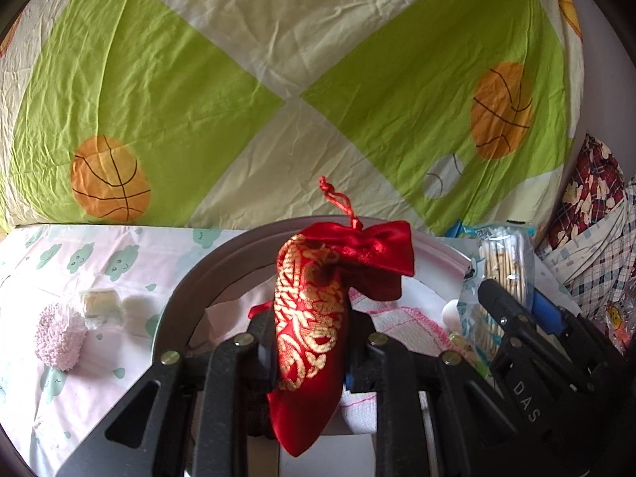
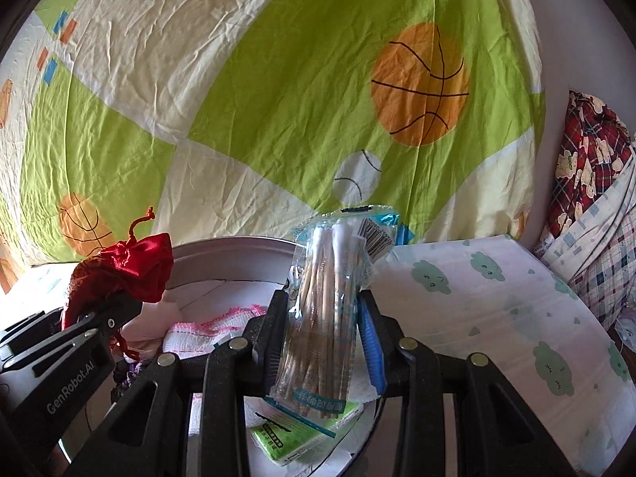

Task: Organize soft objects
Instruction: 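Lift and carry the red pouch and cotton swab bag over the tin with both tools, then lower the red pouch and swab bag into the tin and open both tools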

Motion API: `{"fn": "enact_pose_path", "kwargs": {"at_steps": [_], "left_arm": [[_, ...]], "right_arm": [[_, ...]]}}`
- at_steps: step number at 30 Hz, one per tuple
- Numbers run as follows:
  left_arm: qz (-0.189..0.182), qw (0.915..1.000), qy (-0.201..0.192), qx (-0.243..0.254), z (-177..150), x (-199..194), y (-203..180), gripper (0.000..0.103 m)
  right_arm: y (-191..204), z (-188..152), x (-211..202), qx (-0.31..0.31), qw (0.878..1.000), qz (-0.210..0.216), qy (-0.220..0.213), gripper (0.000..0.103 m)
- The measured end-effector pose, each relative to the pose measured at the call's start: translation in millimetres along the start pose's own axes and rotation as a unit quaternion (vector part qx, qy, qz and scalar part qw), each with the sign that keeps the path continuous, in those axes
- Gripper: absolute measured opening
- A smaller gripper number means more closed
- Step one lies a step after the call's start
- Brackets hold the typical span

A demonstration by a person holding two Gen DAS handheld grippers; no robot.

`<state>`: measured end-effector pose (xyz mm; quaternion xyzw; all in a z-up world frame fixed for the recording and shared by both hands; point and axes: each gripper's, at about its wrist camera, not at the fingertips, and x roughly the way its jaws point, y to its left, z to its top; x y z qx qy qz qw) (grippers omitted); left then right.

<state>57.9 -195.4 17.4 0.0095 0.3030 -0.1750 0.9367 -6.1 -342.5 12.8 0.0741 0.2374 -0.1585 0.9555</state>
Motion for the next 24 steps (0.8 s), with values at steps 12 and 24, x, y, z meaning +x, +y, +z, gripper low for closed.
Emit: {"fn": "enact_pose_path", "kwargs": {"at_steps": [12,24], "left_arm": [[0.032,0.9994,0.009,-0.006,2,2,5,0.079],[0.089,0.9890,-0.115,0.026,-3,-46,11,0.103]], "right_arm": [[3,-2,12,-0.013,0.999,0.019,0.029,0.039],[14,0,-10,-0.021,1.000,0.011,-0.014,0.079]]}}
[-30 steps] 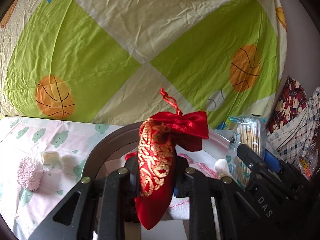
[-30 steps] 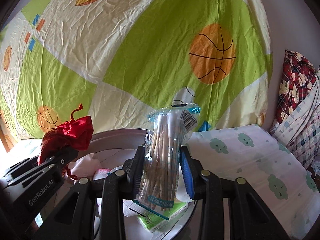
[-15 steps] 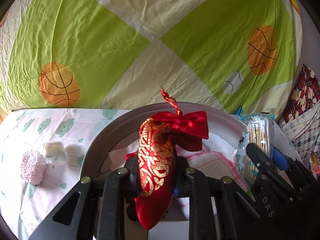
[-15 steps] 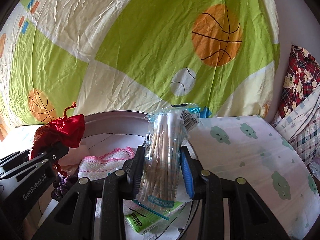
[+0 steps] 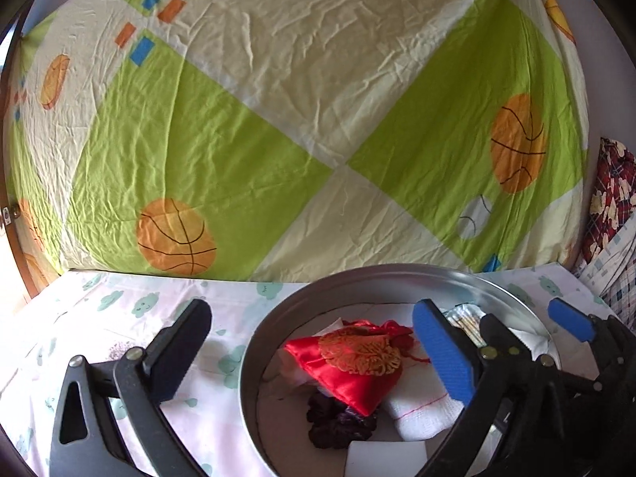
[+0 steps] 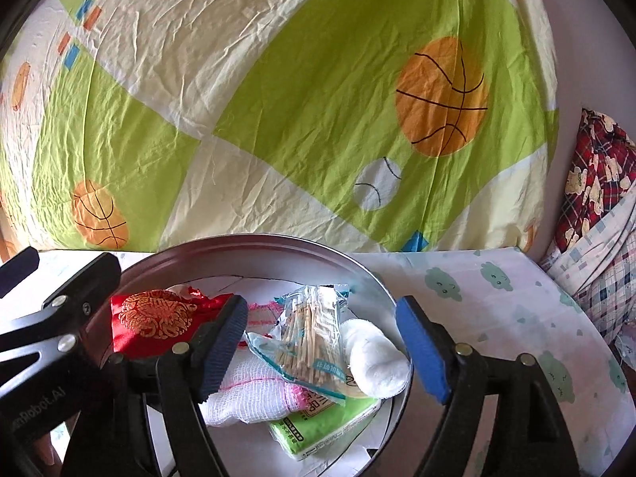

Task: Organize soft objects
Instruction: 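Lower the red pouch and swab bag into the tin and open both tools, then withdraw both tools from the tin toward the pink sock and plastic bag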

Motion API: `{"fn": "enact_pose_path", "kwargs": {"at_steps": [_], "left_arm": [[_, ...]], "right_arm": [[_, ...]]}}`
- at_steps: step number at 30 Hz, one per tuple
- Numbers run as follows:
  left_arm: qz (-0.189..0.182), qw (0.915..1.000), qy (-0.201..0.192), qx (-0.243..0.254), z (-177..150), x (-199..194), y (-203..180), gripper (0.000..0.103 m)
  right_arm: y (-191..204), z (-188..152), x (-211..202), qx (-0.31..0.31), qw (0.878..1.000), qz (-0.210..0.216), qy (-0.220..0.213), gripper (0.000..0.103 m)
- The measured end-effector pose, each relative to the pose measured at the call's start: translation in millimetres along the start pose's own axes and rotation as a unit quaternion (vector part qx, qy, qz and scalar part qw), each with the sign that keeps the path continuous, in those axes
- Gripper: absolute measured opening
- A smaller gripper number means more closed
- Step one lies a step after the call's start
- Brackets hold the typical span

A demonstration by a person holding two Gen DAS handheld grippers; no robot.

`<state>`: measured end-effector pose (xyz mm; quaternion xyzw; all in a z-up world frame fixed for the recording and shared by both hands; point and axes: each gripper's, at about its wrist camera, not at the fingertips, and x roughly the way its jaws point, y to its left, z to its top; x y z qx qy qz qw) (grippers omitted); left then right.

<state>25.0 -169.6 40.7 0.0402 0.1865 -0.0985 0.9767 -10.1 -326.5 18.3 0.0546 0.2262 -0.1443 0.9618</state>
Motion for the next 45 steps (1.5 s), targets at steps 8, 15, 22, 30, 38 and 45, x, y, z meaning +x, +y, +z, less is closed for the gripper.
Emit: {"fn": "enact_pose_path", "kwargs": {"at_steps": [8,15,22,30,38,45], "left_arm": [[0.031,0.9986,-0.020,-0.039,-10,-9,35,0.103],[0.072,0.9964,-0.038,-0.024,-22,-14,46,0.103],[0.078,0.9959,-0.039,-0.025,-30,-18,55,0.103],[0.071,0.9963,-0.047,-0.009,-35,-24,54,0.103],[0.053,0.9979,-0.033,-0.019,-38,-26,63,0.103],[0.050,0.9982,-0.031,-0.013,-39,-30,68,0.103]], "right_arm": [[-1,-2,-12,0.031,0.999,0.015,-0.017,0.080],[8,-8,-22,0.030,0.999,0.019,-0.034,0.080],[15,-15,-34,0.020,0.997,-0.007,-0.076,0.080],[18,-16,-45,0.024,0.995,-0.019,-0.099,0.080],[22,-24,-64,0.044,0.991,-0.024,-0.123,0.080],[28,-29,-82,0.056,0.987,-0.034,-0.146,0.080]]}}
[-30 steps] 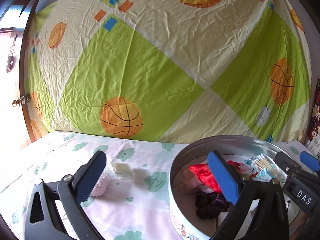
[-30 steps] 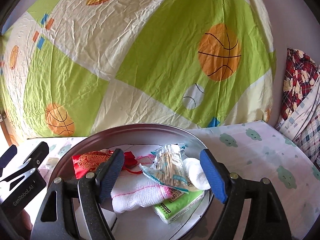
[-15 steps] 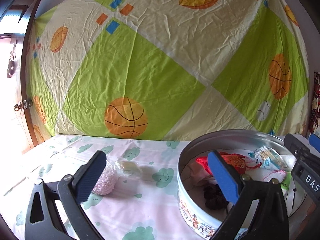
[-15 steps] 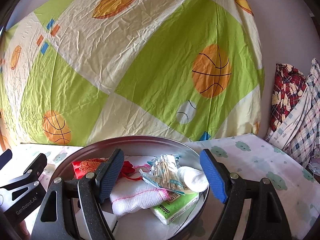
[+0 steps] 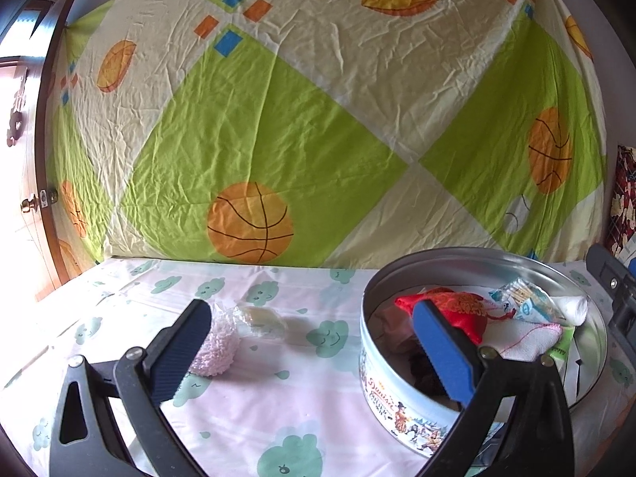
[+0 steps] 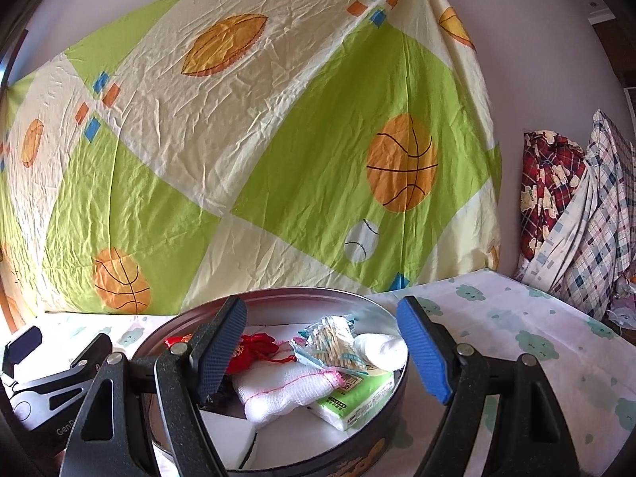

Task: Organize soft objects
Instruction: 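Withdraw both tools from the tin toward the pink sock and plastic bag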

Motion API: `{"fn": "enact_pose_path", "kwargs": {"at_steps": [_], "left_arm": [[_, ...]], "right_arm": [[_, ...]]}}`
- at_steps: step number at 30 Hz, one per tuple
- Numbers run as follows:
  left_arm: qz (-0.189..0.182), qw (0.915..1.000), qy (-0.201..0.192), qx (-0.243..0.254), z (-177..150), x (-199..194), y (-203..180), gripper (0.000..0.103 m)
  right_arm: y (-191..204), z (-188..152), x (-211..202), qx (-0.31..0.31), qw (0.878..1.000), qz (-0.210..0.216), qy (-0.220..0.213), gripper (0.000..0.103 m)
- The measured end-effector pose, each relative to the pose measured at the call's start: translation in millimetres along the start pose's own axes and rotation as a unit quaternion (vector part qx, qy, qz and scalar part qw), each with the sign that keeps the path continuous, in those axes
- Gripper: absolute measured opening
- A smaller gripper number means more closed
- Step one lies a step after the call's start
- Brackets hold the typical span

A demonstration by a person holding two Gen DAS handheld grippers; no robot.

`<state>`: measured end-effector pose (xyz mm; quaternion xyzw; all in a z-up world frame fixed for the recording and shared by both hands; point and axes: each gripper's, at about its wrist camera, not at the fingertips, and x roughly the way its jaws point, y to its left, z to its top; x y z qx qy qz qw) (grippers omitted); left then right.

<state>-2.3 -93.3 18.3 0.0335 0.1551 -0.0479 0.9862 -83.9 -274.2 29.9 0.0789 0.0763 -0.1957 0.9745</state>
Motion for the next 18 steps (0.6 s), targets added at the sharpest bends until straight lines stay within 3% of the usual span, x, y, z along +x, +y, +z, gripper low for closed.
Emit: {"fn": "enact_pose_path", "kwargs": {"at_steps": [18], "left_arm": [[0.002,0.9997,0.021,-0.013,-2,6,30,0.103]], "right_arm": [[37,-5,-27,-0.012,0.999,-0.006,-0.032,0.080]]}}
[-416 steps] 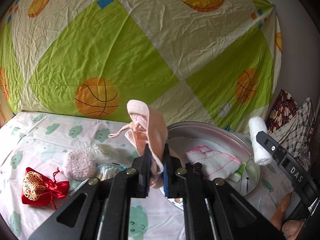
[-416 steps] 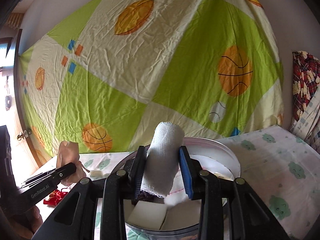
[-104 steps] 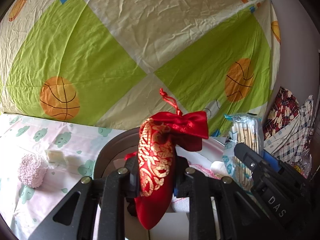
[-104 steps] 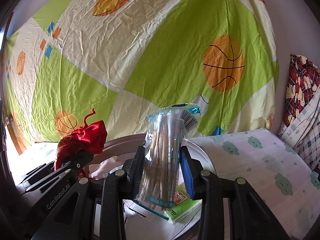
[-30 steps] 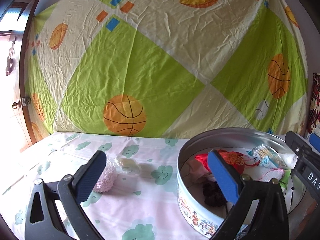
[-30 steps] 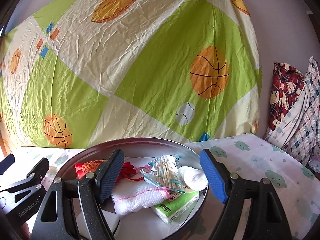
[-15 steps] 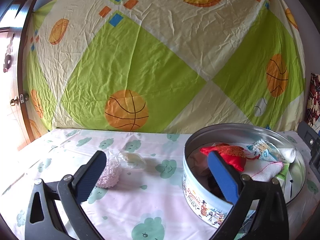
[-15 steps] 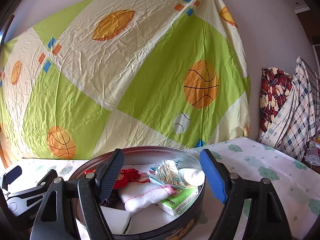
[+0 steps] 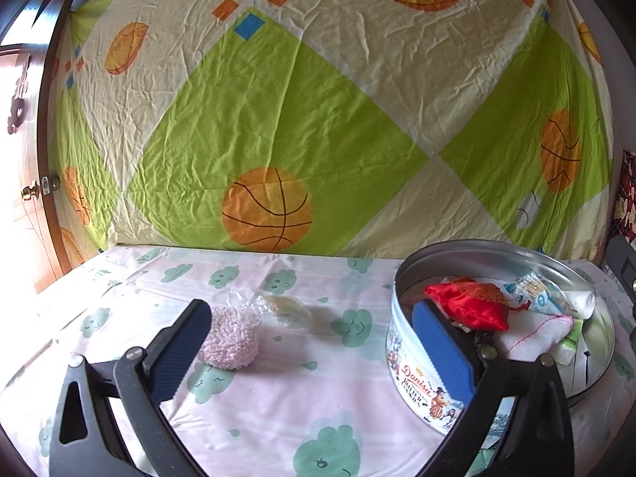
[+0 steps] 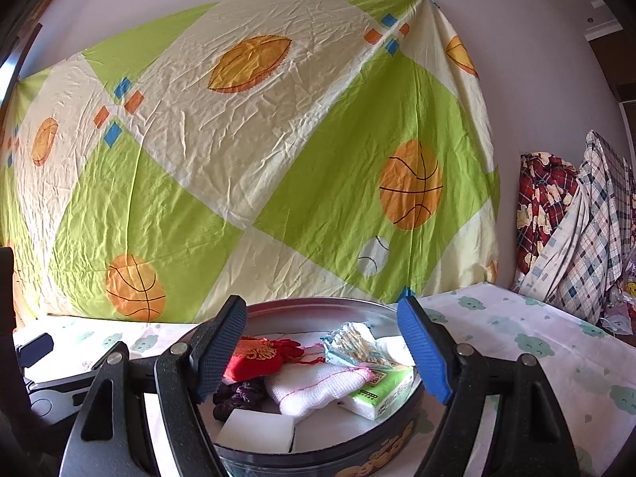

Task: Organize soft objects
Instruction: 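Withdraw both tools from the tin toward the pink sock and plastic bag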

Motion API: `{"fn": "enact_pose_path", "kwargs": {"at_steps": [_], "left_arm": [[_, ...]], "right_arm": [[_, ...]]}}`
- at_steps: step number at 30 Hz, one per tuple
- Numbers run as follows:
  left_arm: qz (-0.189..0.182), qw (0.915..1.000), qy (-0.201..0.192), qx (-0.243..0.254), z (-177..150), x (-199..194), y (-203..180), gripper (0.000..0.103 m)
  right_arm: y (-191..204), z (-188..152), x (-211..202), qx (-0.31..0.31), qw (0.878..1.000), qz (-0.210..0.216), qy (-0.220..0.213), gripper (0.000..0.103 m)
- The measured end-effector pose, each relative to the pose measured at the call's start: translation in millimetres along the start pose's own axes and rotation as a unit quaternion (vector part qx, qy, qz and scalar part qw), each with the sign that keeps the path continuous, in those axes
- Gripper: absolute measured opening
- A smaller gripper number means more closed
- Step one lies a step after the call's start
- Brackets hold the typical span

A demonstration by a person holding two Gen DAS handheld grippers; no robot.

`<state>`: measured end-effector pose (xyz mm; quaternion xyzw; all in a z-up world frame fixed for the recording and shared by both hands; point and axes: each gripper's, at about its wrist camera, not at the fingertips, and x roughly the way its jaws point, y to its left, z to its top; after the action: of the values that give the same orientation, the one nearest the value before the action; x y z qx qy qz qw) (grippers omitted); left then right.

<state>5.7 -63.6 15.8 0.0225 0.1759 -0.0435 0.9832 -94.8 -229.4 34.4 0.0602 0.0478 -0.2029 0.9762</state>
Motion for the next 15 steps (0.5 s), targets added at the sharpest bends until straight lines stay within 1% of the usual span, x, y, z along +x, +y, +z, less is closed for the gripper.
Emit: {"fn": "enact_pose_path", "kwargs": {"at_steps": [5,9,15], "left_arm": [[0.005,0.9999,0.007,-0.007,0,5,15,0.103],[0.020,0.9998,0.006,-0.002,1,9,29,0.103],[0.043,0.9987,0.021,-0.020,2,21,67,0.103]], "right_arm": [[16,-2,2,0.002,1.000,0.006,0.011,0.080],[33,-5,4,0.002,1.000,0.016,0.023,0.080],[60,-8,5,-0.005,0.999,0.035,0.030,0.080]]}}
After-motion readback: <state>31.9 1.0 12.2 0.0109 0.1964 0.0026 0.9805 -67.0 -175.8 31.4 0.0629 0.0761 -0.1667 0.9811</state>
